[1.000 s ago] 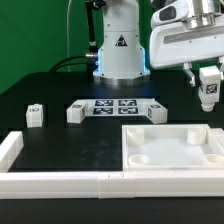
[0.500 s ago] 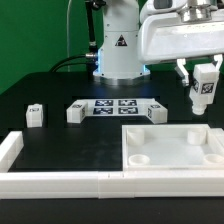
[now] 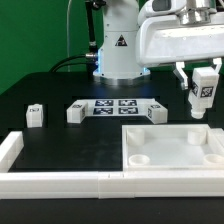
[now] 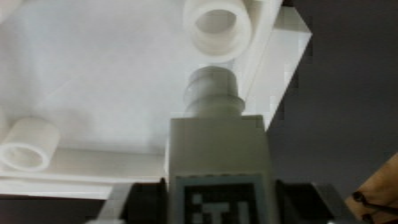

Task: Assemble one leg

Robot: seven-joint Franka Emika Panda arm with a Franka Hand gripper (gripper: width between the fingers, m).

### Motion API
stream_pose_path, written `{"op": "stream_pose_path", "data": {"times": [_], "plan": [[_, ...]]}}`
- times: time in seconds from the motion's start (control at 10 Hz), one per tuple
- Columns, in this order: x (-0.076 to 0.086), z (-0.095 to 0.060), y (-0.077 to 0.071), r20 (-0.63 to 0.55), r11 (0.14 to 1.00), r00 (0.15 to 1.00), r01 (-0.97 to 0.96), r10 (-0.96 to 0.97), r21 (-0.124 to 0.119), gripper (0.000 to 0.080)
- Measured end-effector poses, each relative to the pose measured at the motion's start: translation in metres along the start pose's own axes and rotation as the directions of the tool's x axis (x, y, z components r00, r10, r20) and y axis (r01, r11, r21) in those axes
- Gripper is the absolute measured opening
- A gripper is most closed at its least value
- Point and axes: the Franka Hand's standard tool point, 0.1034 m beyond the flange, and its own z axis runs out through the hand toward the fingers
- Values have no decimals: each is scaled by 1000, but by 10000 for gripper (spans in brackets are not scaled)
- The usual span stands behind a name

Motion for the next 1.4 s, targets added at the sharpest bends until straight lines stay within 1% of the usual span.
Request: {"op": "stream_pose_path", "data": {"times": [0.2, 0.3, 0.4, 0.8, 0.9, 1.0, 1.2, 1.4], "plan": [[53, 25, -3, -8, 999, 999, 34, -33, 17, 290], [71, 32, -7, -15, 999, 999, 46, -45, 25, 290], [83, 37, -8, -8, 996, 996, 87, -87, 31, 290], [80, 40, -6, -7, 997, 997, 78, -78, 29, 290], [77, 44, 5, -34, 995, 995, 99, -98, 11, 290], [72, 53, 11, -22, 996, 996, 89, -89, 8, 290], [82, 61, 16, -32, 996, 996, 84, -84, 5, 290], [77, 64, 20, -27, 997, 997, 79, -79, 3, 290]]}}
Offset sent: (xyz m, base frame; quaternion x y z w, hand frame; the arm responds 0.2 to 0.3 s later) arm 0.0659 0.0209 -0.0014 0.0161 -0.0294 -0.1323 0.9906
